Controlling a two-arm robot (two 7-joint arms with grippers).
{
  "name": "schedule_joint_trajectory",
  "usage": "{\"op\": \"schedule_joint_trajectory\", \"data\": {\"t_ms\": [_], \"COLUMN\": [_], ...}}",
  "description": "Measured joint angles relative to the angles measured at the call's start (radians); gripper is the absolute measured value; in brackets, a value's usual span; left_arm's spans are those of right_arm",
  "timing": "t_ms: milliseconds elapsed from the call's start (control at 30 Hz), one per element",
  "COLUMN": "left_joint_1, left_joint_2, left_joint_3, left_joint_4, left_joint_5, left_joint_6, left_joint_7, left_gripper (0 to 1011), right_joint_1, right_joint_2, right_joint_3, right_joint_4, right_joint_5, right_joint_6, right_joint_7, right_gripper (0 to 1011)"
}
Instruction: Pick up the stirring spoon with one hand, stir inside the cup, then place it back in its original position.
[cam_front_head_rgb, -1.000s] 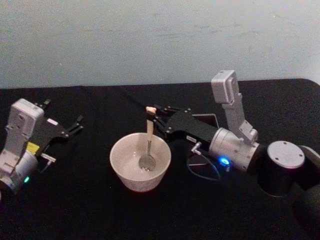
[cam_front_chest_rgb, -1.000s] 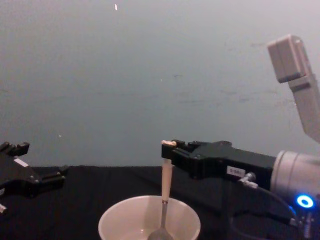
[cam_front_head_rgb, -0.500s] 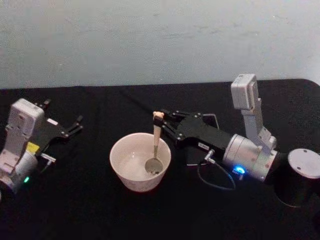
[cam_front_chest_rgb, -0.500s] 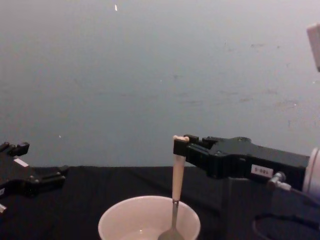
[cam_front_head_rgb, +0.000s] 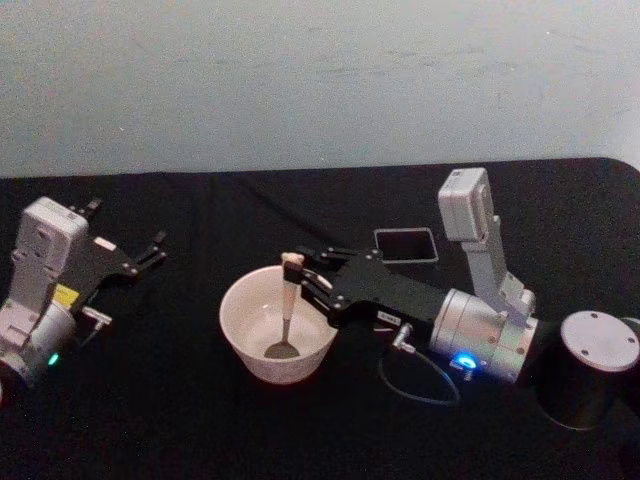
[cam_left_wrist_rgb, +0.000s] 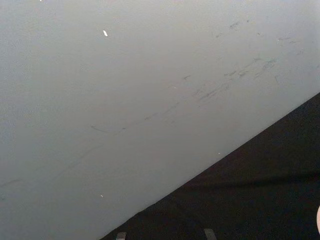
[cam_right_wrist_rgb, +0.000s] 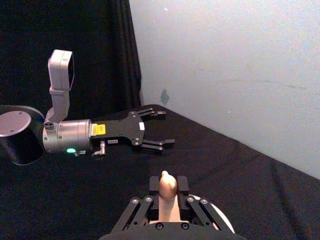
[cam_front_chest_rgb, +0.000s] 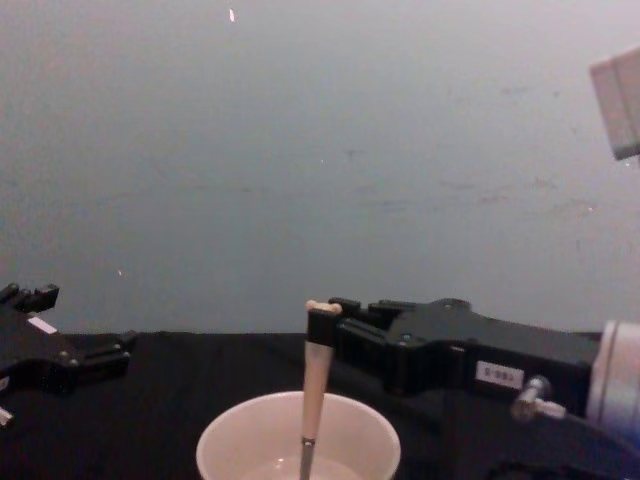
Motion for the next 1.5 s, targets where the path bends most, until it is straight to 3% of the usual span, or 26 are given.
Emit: {"op": "schedule_joint_trajectory", "data": {"t_ms": [400, 700, 933, 1267, 1500], "left_joint_1": [0.000, 0.000, 0.000, 0.000, 0.000], "left_joint_2": [0.000, 0.000, 0.000, 0.000, 0.000], "left_joint_3": [0.000, 0.000, 0.000, 0.000, 0.000], "left_joint_4": [0.000, 0.000, 0.000, 0.000, 0.000], "left_joint_5": [0.000, 0.000, 0.000, 0.000, 0.000], "left_joint_6": [0.000, 0.000, 0.000, 0.000, 0.000], "left_joint_7": [0.000, 0.000, 0.000, 0.000, 0.000], "left_gripper": [1001, 1001, 1001, 1001, 1001], "right_joint_1": [0.072, 0.115, 0.114, 0.055, 0.018], "right_joint_2": [-0.061, -0.095, -0.089, -0.046, -0.024], "right_joint_3": [-0.029, -0.023, 0.001, 0.040, 0.043], "right_joint_4": [0.088, 0.160, 0.166, 0.087, 0.039], "right_joint_5": [-0.026, -0.050, -0.054, -0.030, -0.014], "right_joint_6": [-0.014, -0.026, -0.026, -0.010, -0.002], "right_joint_7": [-0.013, -0.038, -0.051, -0.059, -0.051], "right_gripper": [211, 211, 211, 211, 210]}}
